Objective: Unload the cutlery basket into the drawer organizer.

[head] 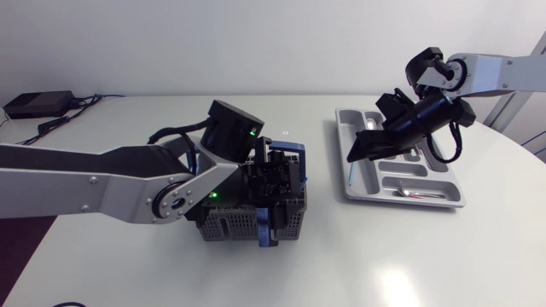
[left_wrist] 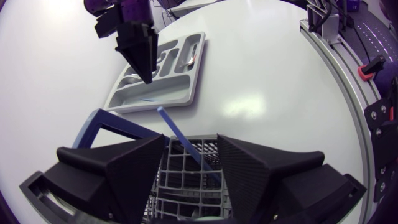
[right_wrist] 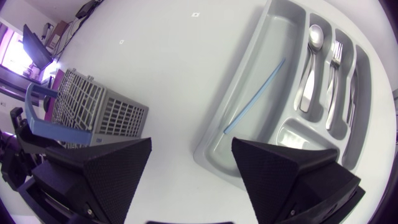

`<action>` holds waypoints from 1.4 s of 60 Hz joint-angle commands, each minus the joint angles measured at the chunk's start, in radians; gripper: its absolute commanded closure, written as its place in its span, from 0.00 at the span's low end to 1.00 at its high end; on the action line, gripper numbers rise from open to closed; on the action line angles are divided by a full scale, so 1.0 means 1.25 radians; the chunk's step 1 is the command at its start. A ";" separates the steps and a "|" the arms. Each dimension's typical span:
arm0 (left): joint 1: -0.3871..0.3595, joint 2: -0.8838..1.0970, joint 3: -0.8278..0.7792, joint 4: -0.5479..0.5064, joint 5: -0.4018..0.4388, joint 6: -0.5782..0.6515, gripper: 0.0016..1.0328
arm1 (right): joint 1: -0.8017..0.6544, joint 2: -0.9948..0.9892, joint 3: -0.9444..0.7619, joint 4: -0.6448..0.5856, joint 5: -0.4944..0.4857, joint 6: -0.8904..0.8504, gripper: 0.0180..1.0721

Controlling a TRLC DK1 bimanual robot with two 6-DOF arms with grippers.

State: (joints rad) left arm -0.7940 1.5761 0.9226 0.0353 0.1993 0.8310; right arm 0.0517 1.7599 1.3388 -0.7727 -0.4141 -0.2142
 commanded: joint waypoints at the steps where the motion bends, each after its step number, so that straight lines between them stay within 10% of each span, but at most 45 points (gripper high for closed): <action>1: 0.003 0.025 0.017 0.007 -0.005 -0.016 0.61 | 0.009 -0.047 -0.061 0.017 0.006 -0.013 0.10; 7: 0.009 0.029 0.025 0.009 -0.005 -0.033 0.78 | 0.016 -0.076 -0.100 0.033 0.005 -0.015 0.10; 36: 0.050 0.060 0.101 -0.093 0.043 -0.116 0.90 | 0.042 -0.160 -0.207 0.073 0.002 -0.016 0.10; 84: 0.057 -0.095 0.094 -0.160 0.125 -0.169 0.91 | 0.070 -0.270 -0.288 0.084 0.005 -0.034 0.10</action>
State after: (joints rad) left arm -0.7292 1.5192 1.0409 -0.1539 0.3424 0.6487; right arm 0.1238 1.4578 1.0077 -0.6735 -0.4137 -0.2401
